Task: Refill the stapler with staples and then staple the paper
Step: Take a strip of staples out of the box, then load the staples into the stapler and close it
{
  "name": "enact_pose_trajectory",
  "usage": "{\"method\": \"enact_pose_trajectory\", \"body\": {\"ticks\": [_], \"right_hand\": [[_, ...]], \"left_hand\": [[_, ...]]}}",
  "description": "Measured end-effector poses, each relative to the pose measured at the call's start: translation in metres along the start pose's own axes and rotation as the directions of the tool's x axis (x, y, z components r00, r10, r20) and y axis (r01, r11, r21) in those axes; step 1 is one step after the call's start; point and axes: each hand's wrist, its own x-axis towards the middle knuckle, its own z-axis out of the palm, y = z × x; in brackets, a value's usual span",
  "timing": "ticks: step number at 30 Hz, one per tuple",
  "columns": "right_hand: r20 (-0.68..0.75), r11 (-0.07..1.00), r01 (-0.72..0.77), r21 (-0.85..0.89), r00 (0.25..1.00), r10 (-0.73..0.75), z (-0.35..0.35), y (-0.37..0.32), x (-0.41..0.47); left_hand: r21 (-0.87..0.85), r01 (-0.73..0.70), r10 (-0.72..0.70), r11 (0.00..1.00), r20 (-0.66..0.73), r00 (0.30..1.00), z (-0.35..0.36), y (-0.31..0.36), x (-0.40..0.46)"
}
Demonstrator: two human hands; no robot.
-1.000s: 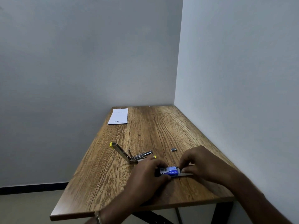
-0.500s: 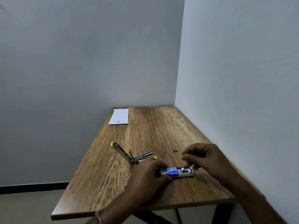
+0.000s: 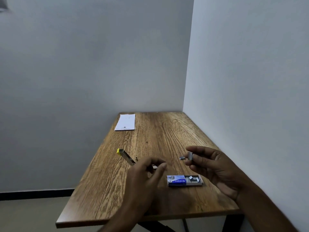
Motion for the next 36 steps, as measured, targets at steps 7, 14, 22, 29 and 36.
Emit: {"method": "enact_pose_trajectory", "body": {"ticks": [7,14,22,29,36], "right_hand": [[0.107,0.886,0.155,-0.436,0.987,-0.120,0.033,-0.017,0.022],[0.311,0.304,0.351,-0.885,0.934,-0.173,0.080,-0.006,0.083],[0.409,0.090,0.407,-0.909,0.913,0.008,0.092,0.021,0.109],[0.429,0.100,0.424,-0.900,0.903,0.033,0.092,0.018,0.109],[0.451,0.069,0.448,-0.891,0.892,0.040,0.091,0.021,0.106]], "left_hand": [[-0.245,0.147,-0.233,0.958,-0.370,0.899,-0.054,-0.016,0.004],[-0.173,0.539,-0.554,0.824,-0.055,0.830,-0.087,-0.055,0.026],[0.281,0.447,-0.487,0.849,0.089,0.869,-0.073,-0.063,0.037],[0.352,0.399,-0.444,0.847,0.056,0.894,-0.067,-0.064,0.041],[0.338,0.384,-0.421,0.859,0.041,0.906,-0.067,-0.070,0.040]]}}
